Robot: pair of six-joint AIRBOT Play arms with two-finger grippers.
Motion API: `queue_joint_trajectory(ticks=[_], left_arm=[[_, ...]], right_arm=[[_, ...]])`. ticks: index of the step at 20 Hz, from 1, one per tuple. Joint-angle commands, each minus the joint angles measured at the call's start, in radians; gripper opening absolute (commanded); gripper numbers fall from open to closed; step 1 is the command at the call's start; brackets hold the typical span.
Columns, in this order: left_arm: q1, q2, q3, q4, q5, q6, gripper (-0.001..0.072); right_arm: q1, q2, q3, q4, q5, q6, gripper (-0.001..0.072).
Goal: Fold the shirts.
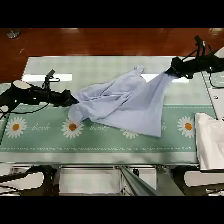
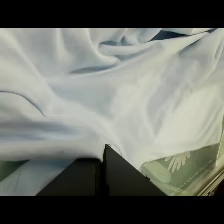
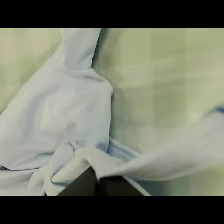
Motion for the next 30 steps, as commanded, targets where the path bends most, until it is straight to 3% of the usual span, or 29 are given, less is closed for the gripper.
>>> queue_joint_trajectory(ticks=[1,2,3,4,5,8,10,12,14,18,19,21,25,28,29,30], left_arm=[[-0.058,-0.001,0.002,-0.004,0.062,-0.001,0.0019],[-0.061,-0.001,0.002,-0.004,0.062,-0.001,0.0019],[-0.057,-0.001,0.003,-0.002,0.05,-0.001,0.0036],[-0.045,-0.001,0.009,0.008,0.025,-0.001,0.0246],[-0.023,0.0,0.022,0.042,-0.014,-0.002,0.0701],[0.098,0.0,0.068,0.147,-0.112,-0.072,0.0703],[0.171,-0.003,0.059,0.126,-0.133,-0.098,0.0702],[0.18,-0.016,0.027,0.039,-0.157,-0.035,0.0702],[0.141,-0.042,-0.002,-0.034,-0.162,0.035,0.0702],[0.041,-0.096,-0.002,-0.079,-0.116,0.09,0.0701],[0.028,-0.097,-0.002,-0.085,-0.098,0.09,0.0668],[0.022,-0.097,-0.002,-0.087,-0.092,0.095,0.0039],[0.021,-0.096,-0.002,-0.087,-0.106,0.105,0.0019],[0.021,-0.096,-0.002,-0.087,-0.105,0.105,0.0019],[0.02,-0.096,-0.002,-0.087,-0.101,0.105,0.0019],[0.02,-0.096,-0.002,-0.092,-0.101,0.105,0.0019]], right_arm=[[-0.009,-0.142,0.163,0.023,0.034,0.055,0.0294],[-0.014,-0.155,0.163,0.026,0.061,0.062,0.0641],[-0.026,-0.155,0.163,0.014,0.099,0.047,0.0616],[-0.046,-0.147,0.163,0.003,0.16,0.013,0.0615],[-0.074,-0.135,0.163,-0.015,0.229,-0.022,0.0615],[-0.176,-0.06,0.113,-0.248,0.431,-0.049,0.0616],[-0.247,0.035,-0.062,-0.309,0.386,-0.032,0.0614],[-0.296,0.142,-0.319,-0.246,0.286,-0.023,0.0614],[-0.288,0.22,-0.539,-0.173,0.241,-0.097,0.0614],[-0.214,0.279,-0.768,-0.147,0.205,-0.122,0.0614],[-0.187,0.279,-0.789,-0.14,0.196,-0.122,0.0614],[-0.123,0.278,-0.801,-0.14,0.165,-0.108,0.0614],[0.0,0.278,-0.801,-0.125,0.059,-0.062,0.0614],[0.045,0.278,-0.782,-0.023,-0.039,-0.061,0.0601],[0.064,0.278,-0.776,0.009,-0.064,-0.059,0.0493],[0.084,0.278,-0.774,0.039,-0.078,-0.065,0.027]])
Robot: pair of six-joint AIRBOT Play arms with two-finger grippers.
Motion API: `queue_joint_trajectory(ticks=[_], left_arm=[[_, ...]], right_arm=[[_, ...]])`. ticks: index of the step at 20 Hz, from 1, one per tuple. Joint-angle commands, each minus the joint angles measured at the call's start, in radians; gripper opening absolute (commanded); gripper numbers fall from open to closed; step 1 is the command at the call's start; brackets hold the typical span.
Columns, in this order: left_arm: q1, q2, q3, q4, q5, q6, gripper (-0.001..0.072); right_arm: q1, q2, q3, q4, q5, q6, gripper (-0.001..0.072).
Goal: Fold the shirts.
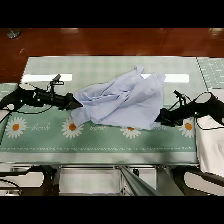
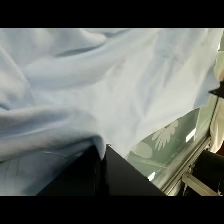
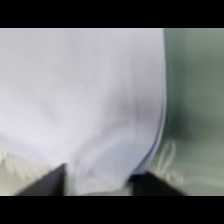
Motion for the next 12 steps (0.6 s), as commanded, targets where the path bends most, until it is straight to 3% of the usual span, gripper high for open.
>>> queue_joint_trajectory(ticks=[1,2,6,10,12], left_arm=[[-0.002,0.0,0.0,-0.018,0.005,0.005,0.0019],[-0.002,0.003,0.003,-0.032,0.005,0.012,0.0019],[0.0,0.11,0.158,-0.105,-0.02,0.011,0.0017],[0.004,0.31,0.474,-0.125,0.152,0.01,0.0017],[0.013,0.41,0.628,-0.068,0.22,-0.031,0.0017]], right_arm=[[0.077,0.003,0.014,0.127,-0.071,-0.022,0.0074],[0.092,0.003,0.034,0.127,-0.063,-0.036,0.002],[0.091,0.011,0.352,0.105,0.085,-0.017,0.0018],[0.091,0.014,1.004,0.027,0.16,0.036,0.0018],[0.092,0.026,1.321,-0.013,0.181,0.077,0.0018]])
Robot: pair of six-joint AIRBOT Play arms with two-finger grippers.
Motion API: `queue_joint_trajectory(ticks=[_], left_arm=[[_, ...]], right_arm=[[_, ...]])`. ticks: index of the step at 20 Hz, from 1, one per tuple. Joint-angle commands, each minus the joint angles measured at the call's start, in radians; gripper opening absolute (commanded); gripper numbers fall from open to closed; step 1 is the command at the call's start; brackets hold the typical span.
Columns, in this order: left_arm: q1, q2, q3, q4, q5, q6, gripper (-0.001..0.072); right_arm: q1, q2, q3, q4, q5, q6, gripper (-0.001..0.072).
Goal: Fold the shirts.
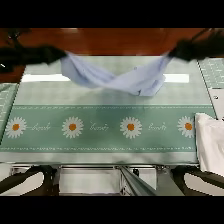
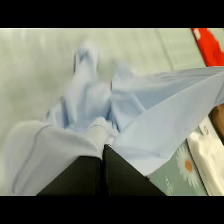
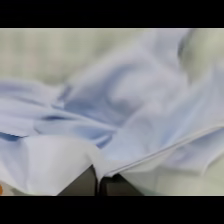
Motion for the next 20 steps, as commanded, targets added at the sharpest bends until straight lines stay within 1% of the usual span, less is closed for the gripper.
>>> queue_joint_trajectory(ticks=[1,2,4,6,8,10,12,16,18,20], left_arm=[[0.014,0.178,0.267,0.089,0.143,-0.07,0.0017],[0.021,0.224,0.325,0.154,0.149,-0.094,0.0017],[0.034,0.323,0.41,0.305,0.15,-0.174,0.0017],[0.034,0.425,0.436,0.432,0.15,-0.22,0.0017],[0.034,0.522,0.436,0.528,0.128,-0.267,0.0017],[0.034,0.606,0.436,0.601,0.072,-0.297,0.0017],[0.034,0.674,0.436,0.642,0.018,-0.299,0.0017],[0.034,0.732,0.436,0.645,-0.1,-0.307,0.0017],[0.034,0.718,0.427,0.644,-0.156,-0.332,0.0017],[0.033,0.691,0.397,0.642,-0.189,-0.34,0.0017]], right_arm=[[0.002,0.027,0.501,-0.061,0.051,0.051,0.0018],[0.002,0.065,0.547,-0.062,0.042,0.05,0.0018],[0.002,0.185,0.536,-0.111,0.029,0.04,0.0018],[0.002,0.299,0.508,-0.137,0.032,-0.008,0.0019],[0.002,0.405,0.481,-0.182,0.03,-0.019,0.0019],[0.002,0.492,0.45,-0.209,0.037,-0.019,0.0019],[0.002,0.551,0.442,-0.212,0.09,-0.019,0.0019],[0.002,0.594,0.442,-0.212,0.225,-0.019,0.0019],[0.002,0.594,0.427,-0.208,0.238,-0.018,0.0019],[0.002,0.594,0.358,-0.208,0.24,-0.018,0.0019]])
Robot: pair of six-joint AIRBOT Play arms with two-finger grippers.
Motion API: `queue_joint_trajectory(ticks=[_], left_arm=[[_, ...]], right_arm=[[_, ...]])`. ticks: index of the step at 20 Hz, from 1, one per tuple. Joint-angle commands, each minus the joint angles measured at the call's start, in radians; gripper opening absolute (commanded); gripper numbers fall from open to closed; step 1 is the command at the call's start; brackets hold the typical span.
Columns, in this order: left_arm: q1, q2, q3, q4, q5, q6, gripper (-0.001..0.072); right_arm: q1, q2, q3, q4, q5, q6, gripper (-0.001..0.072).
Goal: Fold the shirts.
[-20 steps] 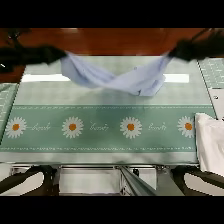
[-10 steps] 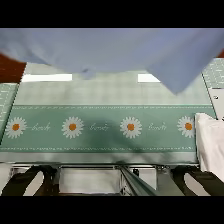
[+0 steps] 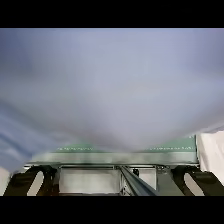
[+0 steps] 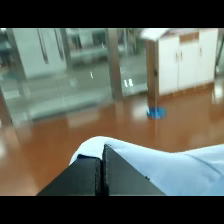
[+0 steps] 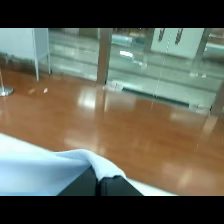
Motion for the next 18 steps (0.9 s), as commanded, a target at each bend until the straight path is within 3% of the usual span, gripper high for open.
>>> queue_joint_trajectory(ticks=[1,4,9,13,18], left_arm=[[0.0,-0.031,-0.05,0.005,-0.077,-0.023,0.0017],[0.0,-0.138,-0.134,-0.056,-0.072,-0.021,0.0017],[-0.035,-0.437,-0.225,-0.081,0.05,-0.018,0.0017],[-0.11,-0.705,-0.228,-0.079,0.206,-0.019,0.0017],[-0.157,-0.925,-0.228,-0.084,0.435,-0.094,0.0018]], right_arm=[[0.0,0.01,-0.106,-0.002,0.039,0.0,0.002],[0.0,-0.027,-0.315,0.012,0.027,-0.019,0.0019],[0.0,-0.263,-0.583,-0.027,-0.141,-0.053,0.0019],[-0.001,-0.596,-0.552,-0.014,-0.334,-0.025,0.0019],[-0.011,-0.988,-0.28,0.113,-0.392,0.088,0.0019]])
